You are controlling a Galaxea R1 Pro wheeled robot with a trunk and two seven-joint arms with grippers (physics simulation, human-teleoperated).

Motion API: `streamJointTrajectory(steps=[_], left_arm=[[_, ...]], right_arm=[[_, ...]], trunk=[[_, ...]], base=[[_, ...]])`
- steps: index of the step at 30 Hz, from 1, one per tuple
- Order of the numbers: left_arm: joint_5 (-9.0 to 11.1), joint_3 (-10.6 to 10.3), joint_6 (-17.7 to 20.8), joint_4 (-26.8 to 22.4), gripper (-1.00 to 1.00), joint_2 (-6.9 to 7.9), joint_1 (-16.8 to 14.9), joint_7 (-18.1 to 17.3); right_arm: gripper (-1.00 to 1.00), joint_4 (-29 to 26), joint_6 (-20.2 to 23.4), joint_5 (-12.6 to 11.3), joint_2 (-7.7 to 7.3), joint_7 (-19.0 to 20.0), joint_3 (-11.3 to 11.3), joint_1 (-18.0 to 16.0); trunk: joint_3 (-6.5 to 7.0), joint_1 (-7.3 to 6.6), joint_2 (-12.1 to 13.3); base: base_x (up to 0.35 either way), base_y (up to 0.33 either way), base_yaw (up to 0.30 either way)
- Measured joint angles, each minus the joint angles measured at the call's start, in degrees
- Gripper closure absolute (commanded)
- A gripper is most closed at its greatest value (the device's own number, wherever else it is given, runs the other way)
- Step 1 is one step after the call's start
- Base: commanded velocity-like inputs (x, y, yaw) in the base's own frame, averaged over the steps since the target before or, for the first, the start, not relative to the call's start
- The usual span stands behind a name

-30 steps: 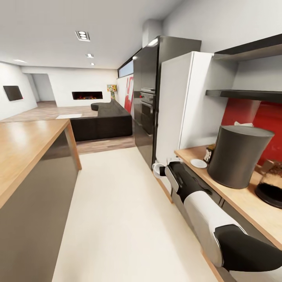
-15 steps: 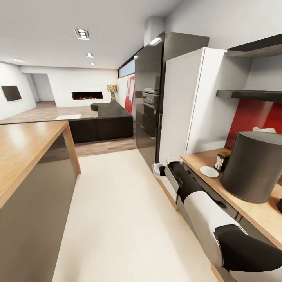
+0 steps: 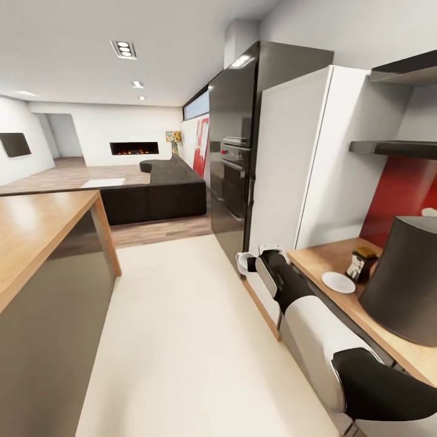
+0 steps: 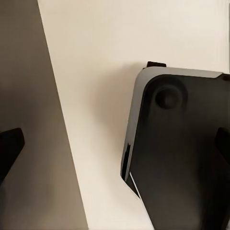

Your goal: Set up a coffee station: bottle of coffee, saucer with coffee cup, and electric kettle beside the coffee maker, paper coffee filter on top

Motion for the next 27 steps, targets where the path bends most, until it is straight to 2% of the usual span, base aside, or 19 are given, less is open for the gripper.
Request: streamJointTrajectory(steps=[10,18,27], left_arm=[[0.0,0.0,0.0,0.0,-1.0,0.0,0.0,0.0],[0.0,0.0,0.0,0.0,-1.0,0.0,0.0,0.0],[0.0,0.1,0.0,0.0,-1.0,0.0,0.0,0.0]], right_arm=[[1.0,-0.1,0.0,0.0,0.0,0.1,0.0,0.0],[1.0,-0.1,0.0,0.0,0.0,0.1,-0.1,0.0],[1.0,-0.1,0.0,0.0,0.0,0.1,-0.1,0.0]], trunk=[[0.0,0.0,0.0],[0.0,0.0,0.0],[0.0,0.0,0.0]], base=[[0.333,0.0,-0.037],[0.331,0.048,-0.234],[0.285,0.196,-0.276]])
